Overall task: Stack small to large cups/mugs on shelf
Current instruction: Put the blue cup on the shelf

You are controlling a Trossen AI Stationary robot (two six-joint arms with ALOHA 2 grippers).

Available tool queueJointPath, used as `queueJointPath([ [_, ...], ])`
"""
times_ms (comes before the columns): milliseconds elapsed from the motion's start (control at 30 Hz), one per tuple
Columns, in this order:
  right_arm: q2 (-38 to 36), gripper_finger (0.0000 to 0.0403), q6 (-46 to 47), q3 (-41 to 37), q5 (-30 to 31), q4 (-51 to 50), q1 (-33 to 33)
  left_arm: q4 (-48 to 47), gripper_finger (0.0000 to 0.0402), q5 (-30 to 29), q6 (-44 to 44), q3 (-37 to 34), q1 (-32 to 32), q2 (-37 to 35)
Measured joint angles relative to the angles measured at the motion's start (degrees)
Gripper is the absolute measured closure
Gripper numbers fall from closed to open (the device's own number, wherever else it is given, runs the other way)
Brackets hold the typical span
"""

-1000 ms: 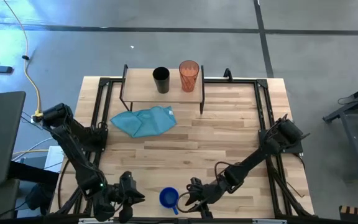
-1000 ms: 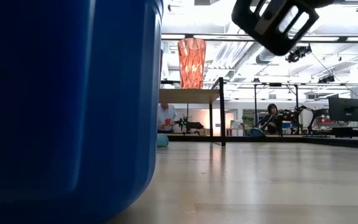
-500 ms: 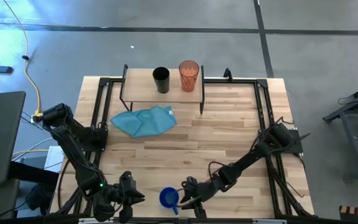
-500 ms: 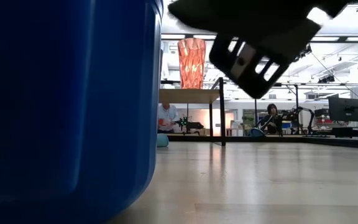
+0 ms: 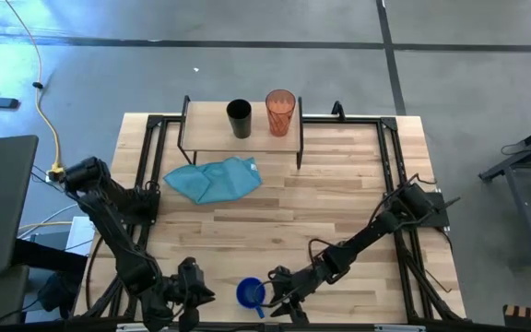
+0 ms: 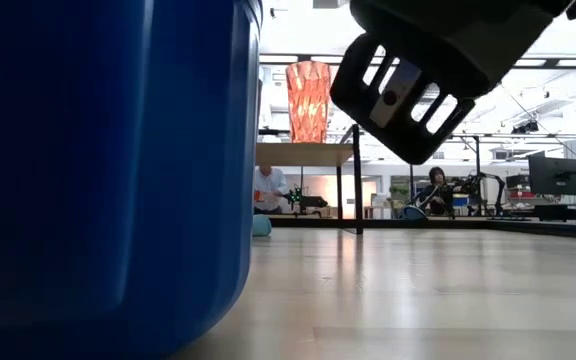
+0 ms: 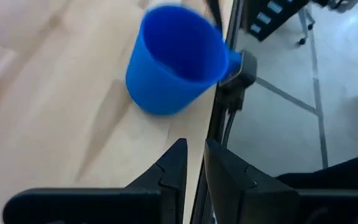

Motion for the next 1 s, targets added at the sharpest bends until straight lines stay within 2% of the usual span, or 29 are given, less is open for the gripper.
queueJointPath([
  [267,0.92,0.0281,-0.05,0.36,-1.81,2.60,-0.38,5.79,0.0355,0.95,-1.56,0.00,-0.34,4.08],
  [667,9.50,0.0281,-2.73,10.51,-6.74,2.67,-1.72,5.85,0.0355,0.02,-4.33,0.00,-0.33,4.19],
  [1000,9.97,0.0281,-4.33,11.26,-7.15,1.30,-6.07,5.97,0.0355,-0.53,-4.89,0.00,-0.33,4.19],
])
